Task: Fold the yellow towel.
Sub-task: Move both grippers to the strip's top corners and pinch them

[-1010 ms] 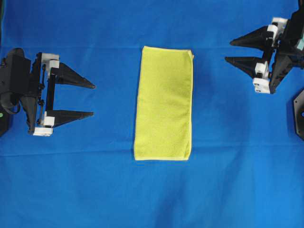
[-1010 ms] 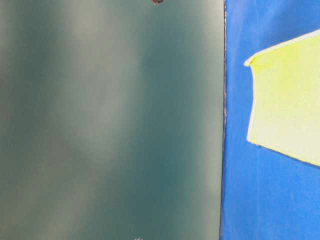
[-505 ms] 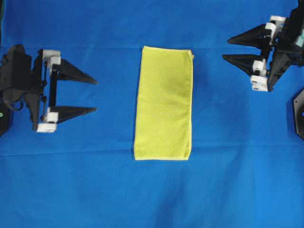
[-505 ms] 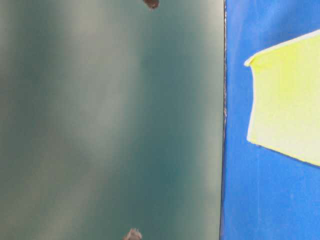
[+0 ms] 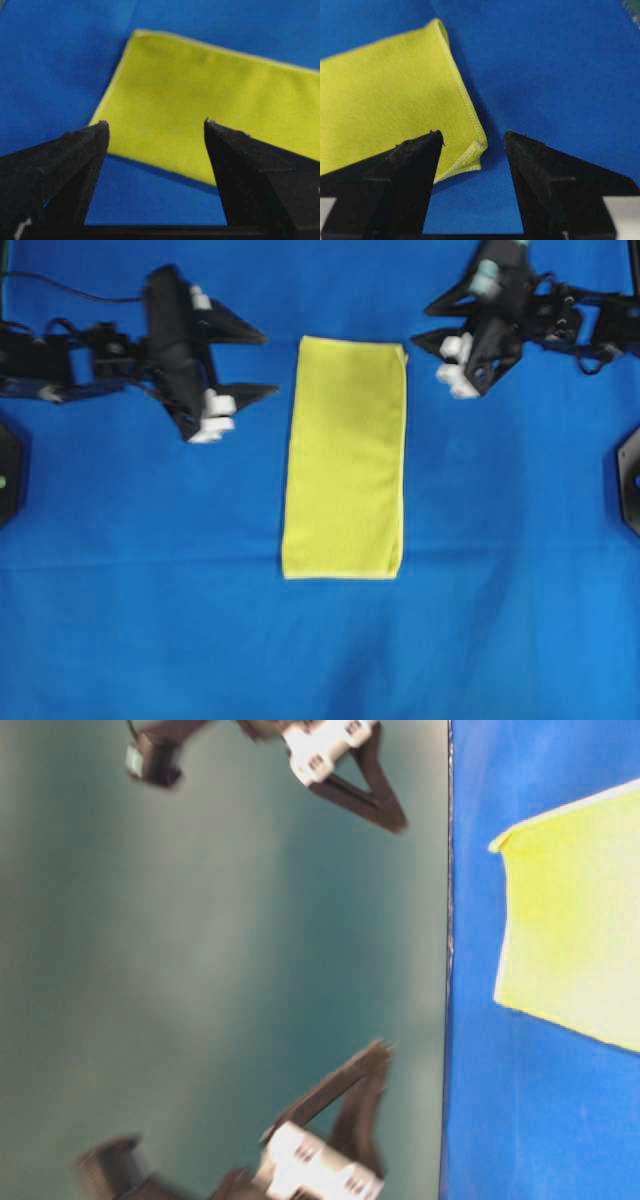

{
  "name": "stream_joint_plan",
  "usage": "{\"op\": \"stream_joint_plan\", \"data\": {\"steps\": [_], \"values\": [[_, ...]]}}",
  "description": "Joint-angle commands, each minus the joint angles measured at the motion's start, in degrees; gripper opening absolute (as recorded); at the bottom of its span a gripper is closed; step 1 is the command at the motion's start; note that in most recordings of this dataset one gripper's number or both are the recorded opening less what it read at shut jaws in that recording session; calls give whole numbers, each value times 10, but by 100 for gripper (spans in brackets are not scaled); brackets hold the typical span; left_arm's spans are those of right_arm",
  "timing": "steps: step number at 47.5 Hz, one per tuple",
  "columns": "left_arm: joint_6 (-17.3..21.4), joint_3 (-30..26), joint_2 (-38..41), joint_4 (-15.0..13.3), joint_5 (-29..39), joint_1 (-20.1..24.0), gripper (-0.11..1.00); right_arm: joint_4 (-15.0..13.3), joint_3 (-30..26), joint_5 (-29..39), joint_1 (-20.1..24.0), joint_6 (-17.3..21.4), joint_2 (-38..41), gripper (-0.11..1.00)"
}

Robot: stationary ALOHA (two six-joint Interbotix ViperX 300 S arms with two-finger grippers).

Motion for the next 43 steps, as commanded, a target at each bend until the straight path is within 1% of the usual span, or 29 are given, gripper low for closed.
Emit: {"op": "stream_joint_plan", "data": {"steps": [1, 9, 15, 24, 29, 32, 35, 39, 43], "values": [[1, -33, 40, 1, -11, 17, 73, -2, -28, 0, -4, 0, 37, 58], [1, -73, 123, 1, -28, 49, 73, -1, -53, -1, -5, 0, 108, 58], [1, -93, 168, 1, -40, 64, 73, -1, -63, -2, -13, 0, 148, 58], [1, -118, 220, 1, -43, 75, 73, 0, -64, -1, -21, 1, 169, 58], [1, -125, 238, 1, -43, 83, 69, 1, -63, -1, -20, 3, 171, 57], [1, -128, 248, 2, -42, 83, 61, 0, -63, 1, -19, 3, 171, 55], [1, -129, 255, 1, -40, 84, 45, -1, -62, 0, -18, 2, 171, 49], [2, -127, 257, 1, -37, 85, 22, -1, -62, 1, -12, 1, 171, 33], [2, -125, 255, 1, -37, 85, 6, -2, -63, 2, -9, -3, 171, 10]]}}
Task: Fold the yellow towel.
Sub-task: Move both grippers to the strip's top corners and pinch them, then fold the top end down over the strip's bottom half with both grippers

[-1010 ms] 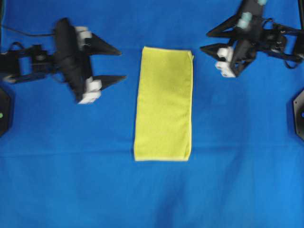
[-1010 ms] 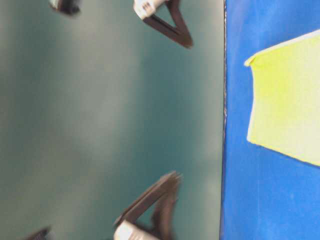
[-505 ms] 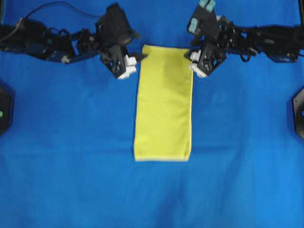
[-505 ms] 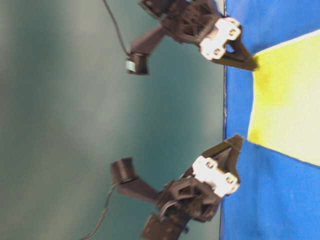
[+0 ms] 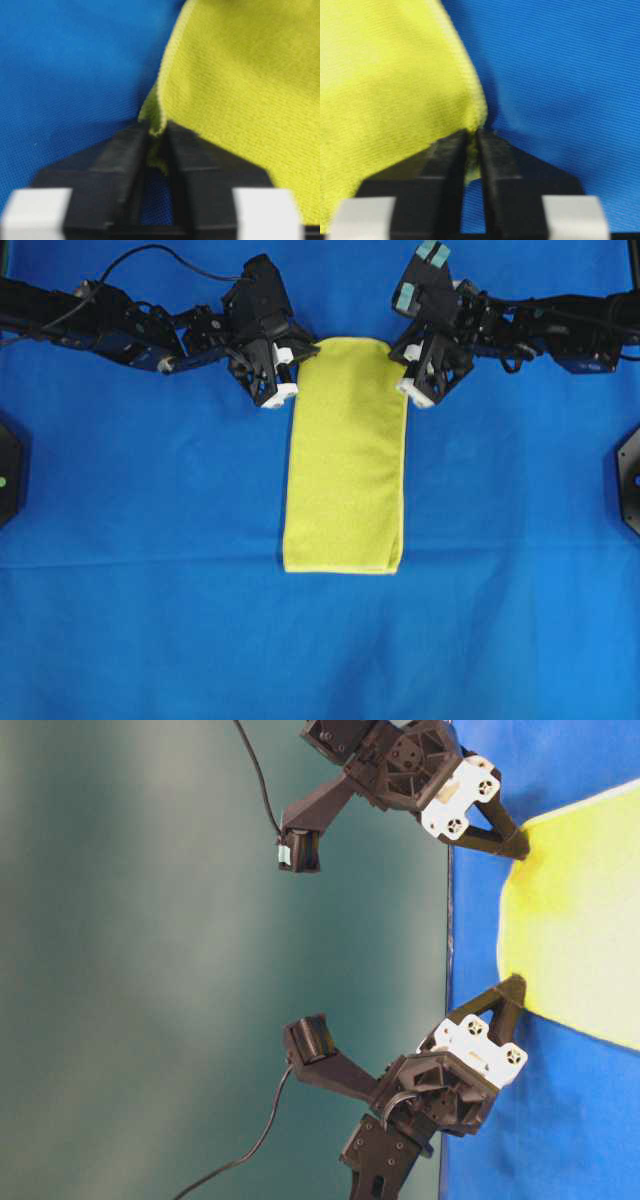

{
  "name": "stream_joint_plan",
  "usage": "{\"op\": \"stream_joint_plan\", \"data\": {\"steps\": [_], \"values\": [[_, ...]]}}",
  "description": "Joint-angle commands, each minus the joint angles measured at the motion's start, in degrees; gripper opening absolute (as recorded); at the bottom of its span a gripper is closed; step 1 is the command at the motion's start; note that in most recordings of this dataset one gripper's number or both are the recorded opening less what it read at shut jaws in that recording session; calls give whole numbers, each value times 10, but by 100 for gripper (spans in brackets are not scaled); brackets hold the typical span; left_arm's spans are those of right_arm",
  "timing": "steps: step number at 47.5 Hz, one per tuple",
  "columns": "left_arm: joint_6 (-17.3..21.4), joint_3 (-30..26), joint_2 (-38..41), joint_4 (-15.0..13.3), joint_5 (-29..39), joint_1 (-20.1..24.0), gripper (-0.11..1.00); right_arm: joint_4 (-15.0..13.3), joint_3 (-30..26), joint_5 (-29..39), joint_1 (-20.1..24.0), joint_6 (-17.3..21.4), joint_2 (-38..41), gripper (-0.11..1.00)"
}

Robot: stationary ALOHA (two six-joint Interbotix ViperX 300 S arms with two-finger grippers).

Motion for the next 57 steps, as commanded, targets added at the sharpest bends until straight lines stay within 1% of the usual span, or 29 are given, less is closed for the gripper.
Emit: {"op": "stream_joint_plan", "data": {"steps": [1, 2, 10, 18, 21, 27, 30, 42, 51, 57], "values": [[2, -2, -9, 1, 0, 3, 3, -1, -7, 1, 2, -1, -4, 6], [2, -1, -9, 1, 1, 4, 3, -1, -7, 1, 2, 0, -4, 4], [1, 5, -13, 1, 1, 2, 3, 0, -10, 1, 2, 1, -4, 4], [4, 6, -41, 1, 17, 2, 3, -1, -13, 7, -1, 4, -24, 4], [11, 4, -57, 1, 27, 4, 3, 0, -13, 12, -2, 4, -38, 4], [41, -1, -93, 2, 48, 8, 3, -1, -15, 32, -7, 4, -69, 4], [50, -4, -104, 1, 55, 10, 3, -1, -16, 38, -9, 3, -80, 4], [52, 0, -111, 1, 66, 9, 3, -3, -16, 41, -9, 2, -91, 4], [51, 12, -136, 1, 91, -6, 3, 2, -9, 48, 7, 6, -104, 4], [47, 27, -161, 2, 114, -31, 3, 8, -5, 83, 40, 7, -120, 4]]}}
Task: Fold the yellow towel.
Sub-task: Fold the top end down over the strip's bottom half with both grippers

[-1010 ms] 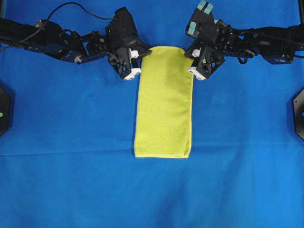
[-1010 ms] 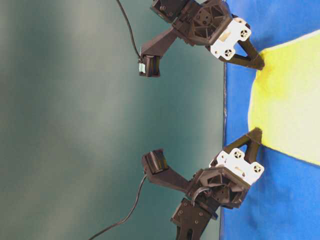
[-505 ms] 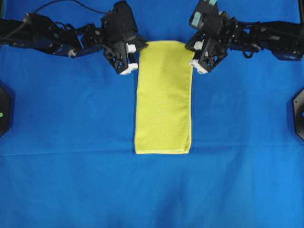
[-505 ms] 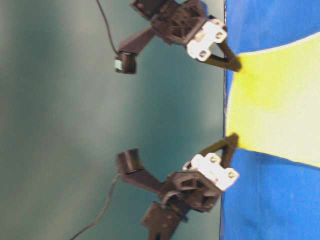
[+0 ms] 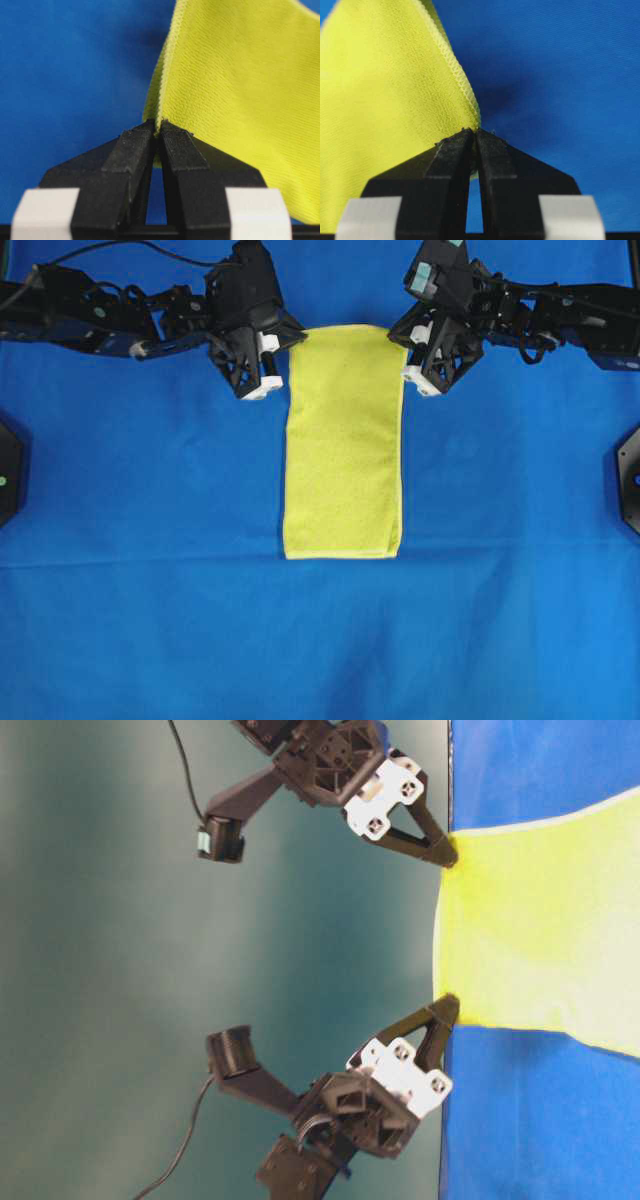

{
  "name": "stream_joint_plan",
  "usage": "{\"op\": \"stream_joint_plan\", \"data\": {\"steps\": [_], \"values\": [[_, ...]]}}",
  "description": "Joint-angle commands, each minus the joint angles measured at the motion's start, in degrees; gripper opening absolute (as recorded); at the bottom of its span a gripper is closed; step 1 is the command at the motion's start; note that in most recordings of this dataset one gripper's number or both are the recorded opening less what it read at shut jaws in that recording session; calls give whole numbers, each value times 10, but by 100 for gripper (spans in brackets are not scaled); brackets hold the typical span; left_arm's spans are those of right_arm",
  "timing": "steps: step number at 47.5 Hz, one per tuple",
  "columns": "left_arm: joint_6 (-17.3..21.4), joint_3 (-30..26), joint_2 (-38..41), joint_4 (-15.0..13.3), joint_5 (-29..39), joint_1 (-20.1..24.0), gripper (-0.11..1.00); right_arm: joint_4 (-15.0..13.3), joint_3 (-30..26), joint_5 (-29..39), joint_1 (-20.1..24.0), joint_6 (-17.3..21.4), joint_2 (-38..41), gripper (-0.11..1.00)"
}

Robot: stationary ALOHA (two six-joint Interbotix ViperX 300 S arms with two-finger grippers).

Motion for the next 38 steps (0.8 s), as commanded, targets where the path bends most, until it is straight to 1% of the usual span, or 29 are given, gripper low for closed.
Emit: {"op": "stream_joint_plan", "data": {"steps": [1, 8, 16, 20, 29, 38], "values": [[-3, 5, -34, 0, 12, -21, 3, 5, -2, 23, 26, 1, -24, 4], [-18, 26, -61, 0, 28, -77, 3, 12, 4, 48, 73, 4, -36, 4], [-21, 38, -64, 0, 47, -155, 3, 16, 14, 64, 136, 35, -38, 4], [-29, 38, -62, 0, 64, -195, 3, 16, 17, 69, 165, 49, -38, 4], [-63, 40, -58, 0, 84, -258, 3, 16, 24, 69, 230, 89, -38, 4], [-87, 35, -48, 0, 84, -304, 3, 16, 27, 67, 271, 116, -37, 4]]}}
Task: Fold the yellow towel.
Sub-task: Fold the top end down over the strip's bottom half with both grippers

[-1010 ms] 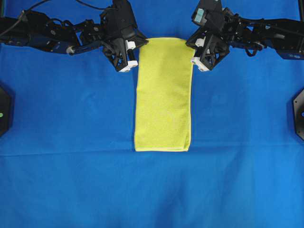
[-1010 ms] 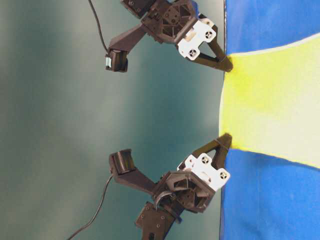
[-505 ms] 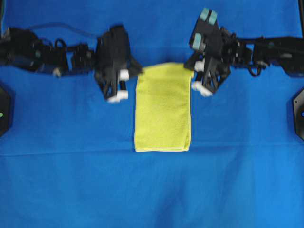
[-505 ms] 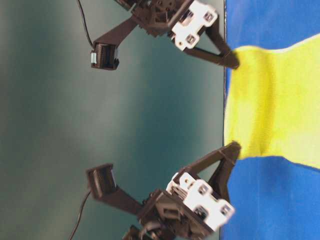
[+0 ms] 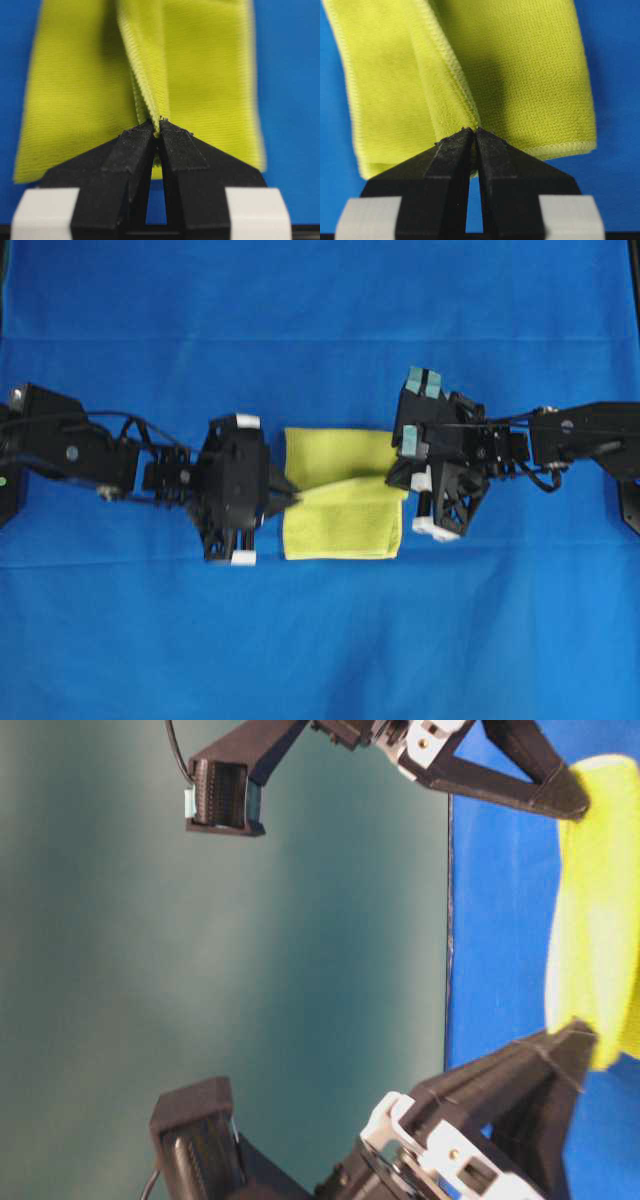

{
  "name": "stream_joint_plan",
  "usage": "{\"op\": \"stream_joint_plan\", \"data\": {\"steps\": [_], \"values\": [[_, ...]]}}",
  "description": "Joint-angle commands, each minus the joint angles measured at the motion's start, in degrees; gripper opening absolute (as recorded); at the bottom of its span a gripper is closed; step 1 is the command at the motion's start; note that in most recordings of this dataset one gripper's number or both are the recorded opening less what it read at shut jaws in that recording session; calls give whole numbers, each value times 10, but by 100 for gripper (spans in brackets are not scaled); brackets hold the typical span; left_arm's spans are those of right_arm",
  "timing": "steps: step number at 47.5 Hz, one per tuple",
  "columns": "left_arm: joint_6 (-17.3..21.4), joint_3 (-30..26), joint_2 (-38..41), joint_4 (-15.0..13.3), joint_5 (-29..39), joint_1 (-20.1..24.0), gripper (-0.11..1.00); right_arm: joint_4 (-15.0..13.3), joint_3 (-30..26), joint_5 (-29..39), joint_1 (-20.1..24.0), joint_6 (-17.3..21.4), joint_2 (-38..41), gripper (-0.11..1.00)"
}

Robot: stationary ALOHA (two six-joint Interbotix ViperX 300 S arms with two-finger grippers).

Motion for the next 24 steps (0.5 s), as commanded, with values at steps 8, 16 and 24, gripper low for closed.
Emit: {"op": "stream_joint_plan", "data": {"steps": [8, 16, 24], "values": [[-6, -7, 9, 0, -4, -30, 3, 2, -3, -1, 23, 9, -3, 4], [-6, -14, 21, 0, -5, -29, 3, -2, -7, -15, 23, 8, 11, 4], [-6, -15, 30, 0, -13, -29, 3, -2, -8, -32, 24, 9, 27, 4]]}}
